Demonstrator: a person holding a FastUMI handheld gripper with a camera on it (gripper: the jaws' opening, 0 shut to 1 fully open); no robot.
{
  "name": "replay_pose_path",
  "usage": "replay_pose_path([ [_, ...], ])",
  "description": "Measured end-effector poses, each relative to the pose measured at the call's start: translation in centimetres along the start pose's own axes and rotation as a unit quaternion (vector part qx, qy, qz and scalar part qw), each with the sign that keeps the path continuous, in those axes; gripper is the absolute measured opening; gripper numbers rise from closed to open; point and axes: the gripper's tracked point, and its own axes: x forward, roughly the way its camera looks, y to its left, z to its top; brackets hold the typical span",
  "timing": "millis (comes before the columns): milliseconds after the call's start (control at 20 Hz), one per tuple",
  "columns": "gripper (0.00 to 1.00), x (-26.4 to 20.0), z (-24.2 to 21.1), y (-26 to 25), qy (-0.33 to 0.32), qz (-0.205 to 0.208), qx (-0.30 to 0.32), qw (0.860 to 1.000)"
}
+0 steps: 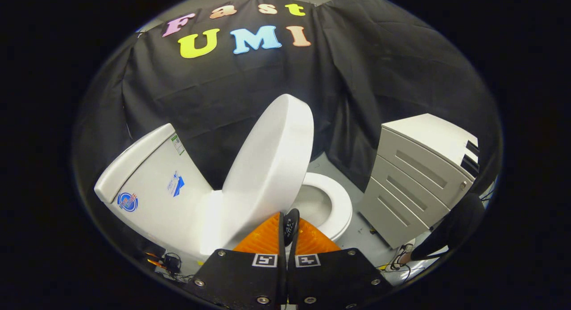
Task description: Open the toilet lid.
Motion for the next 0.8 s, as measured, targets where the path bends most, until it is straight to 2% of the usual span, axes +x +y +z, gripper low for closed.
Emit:
replay_pose_path([
  [550,0.0,-1.7,1.6,3.9,-0.032,-0.005,-0.063,0.997],
  [800,0.0,-2.8,2.4,6.7,-0.054,0.011,-0.101,0.993],
])
